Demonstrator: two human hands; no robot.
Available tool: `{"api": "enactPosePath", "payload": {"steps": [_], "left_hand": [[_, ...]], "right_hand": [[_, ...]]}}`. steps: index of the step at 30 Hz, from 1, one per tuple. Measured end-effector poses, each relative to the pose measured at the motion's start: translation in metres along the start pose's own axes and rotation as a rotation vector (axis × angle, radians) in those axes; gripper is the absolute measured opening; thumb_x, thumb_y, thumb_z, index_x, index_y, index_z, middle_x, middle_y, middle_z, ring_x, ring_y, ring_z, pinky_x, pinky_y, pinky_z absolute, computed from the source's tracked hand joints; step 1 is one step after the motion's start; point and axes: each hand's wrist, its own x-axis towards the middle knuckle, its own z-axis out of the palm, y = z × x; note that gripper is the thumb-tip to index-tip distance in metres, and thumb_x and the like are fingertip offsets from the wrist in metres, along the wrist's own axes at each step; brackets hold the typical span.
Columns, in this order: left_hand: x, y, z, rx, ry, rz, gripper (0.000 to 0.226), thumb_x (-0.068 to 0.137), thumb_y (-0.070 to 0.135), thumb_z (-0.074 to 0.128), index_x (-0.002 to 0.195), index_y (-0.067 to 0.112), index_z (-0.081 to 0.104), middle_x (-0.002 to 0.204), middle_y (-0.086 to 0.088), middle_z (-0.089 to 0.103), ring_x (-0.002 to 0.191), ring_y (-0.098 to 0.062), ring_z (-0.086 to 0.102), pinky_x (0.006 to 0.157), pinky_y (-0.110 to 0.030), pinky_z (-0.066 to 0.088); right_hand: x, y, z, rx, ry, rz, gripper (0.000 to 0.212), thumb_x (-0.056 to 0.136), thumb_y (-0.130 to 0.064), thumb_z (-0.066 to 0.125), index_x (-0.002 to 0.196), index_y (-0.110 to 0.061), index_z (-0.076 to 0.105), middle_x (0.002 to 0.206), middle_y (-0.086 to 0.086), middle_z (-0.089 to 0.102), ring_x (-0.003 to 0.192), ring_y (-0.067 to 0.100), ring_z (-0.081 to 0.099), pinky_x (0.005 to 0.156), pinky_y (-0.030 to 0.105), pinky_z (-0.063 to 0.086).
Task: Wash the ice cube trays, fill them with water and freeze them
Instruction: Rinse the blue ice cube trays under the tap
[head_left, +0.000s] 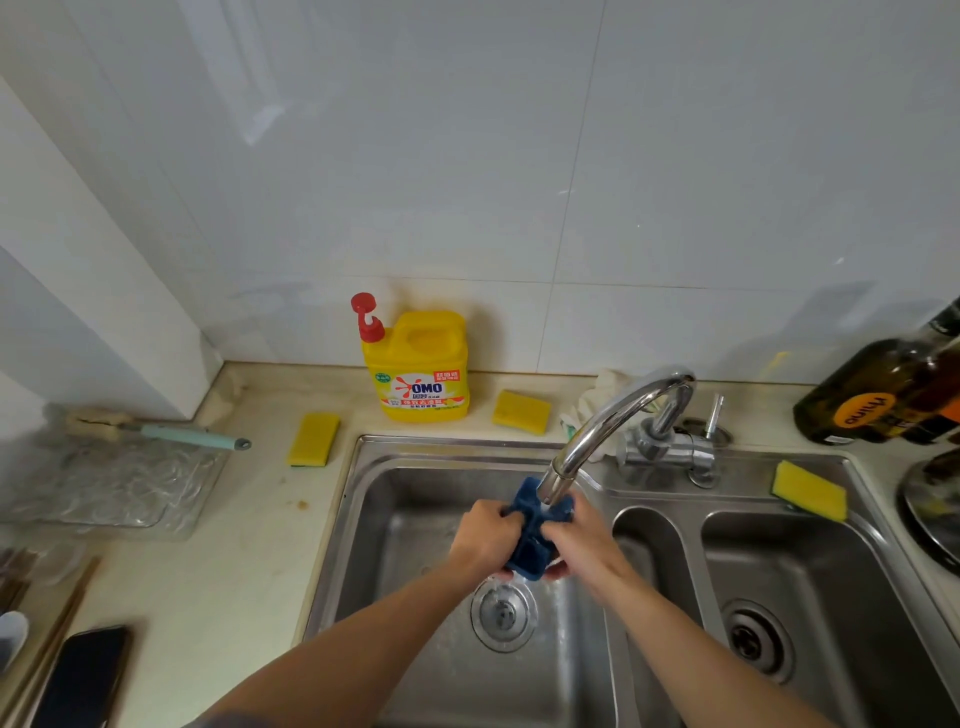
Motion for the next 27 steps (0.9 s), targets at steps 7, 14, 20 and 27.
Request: {"api": "enactPosePath", "payload": {"steps": [7, 14, 20, 27], "left_hand": [[-0.006, -0.005, 0.004, -0.553, -0.177, -0.085, 0.024, 0.1, 0.01, 0.05, 0.122, 0.016, 0.059, 0.113, -0.014, 0.069, 0.1, -0.029, 0.071, 0.068, -0.035, 0.059], [0.0, -0.01, 0.009, -0.698, -0.088, -0.271, 0.031, 0.09, -0.002, 0.045, 0.113, 0.009, 0.064, 0.108, -0.02, 0.069, 0.1, -0.034, 0.066, 0.062, -0.035, 0.059], [0.017, -0.02, 0.003, -0.484, 0.078, -0.166, 0.027, 0.09, -0.008, 0.044, 0.089, 0.008, 0.066, 0.089, -0.017, 0.069, 0.077, -0.027, 0.065, 0.066, -0.036, 0.055], [0.021, -0.008, 0.0, -0.425, 0.134, -0.064, 0.025, 0.091, 0.002, 0.047, 0.093, 0.019, 0.066, 0.09, -0.007, 0.069, 0.085, -0.023, 0.066, 0.07, -0.041, 0.06]], "right_hand": [[0.002, -0.001, -0.009, 0.146, 0.213, 0.039, 0.031, 0.086, 0.0, 0.068, 0.11, -0.014, 0.055, 0.099, 0.016, 0.07, 0.073, 0.029, 0.074, 0.052, 0.033, 0.058], [-0.002, -0.003, -0.006, 0.077, 0.098, -0.014, 0.032, 0.09, -0.021, 0.074, 0.111, -0.022, 0.05, 0.101, 0.009, 0.071, 0.073, 0.02, 0.076, 0.061, 0.031, 0.061], [0.001, -0.003, -0.013, 0.037, 0.05, 0.026, 0.019, 0.093, -0.003, 0.057, 0.109, -0.013, 0.059, 0.097, 0.017, 0.071, 0.072, 0.029, 0.075, 0.06, 0.039, 0.062], [0.002, 0.001, -0.016, -0.072, 0.0, 0.062, 0.007, 0.101, -0.007, 0.055, 0.105, -0.007, 0.06, 0.071, 0.013, 0.073, 0.053, 0.024, 0.068, 0.053, 0.034, 0.059]]}}
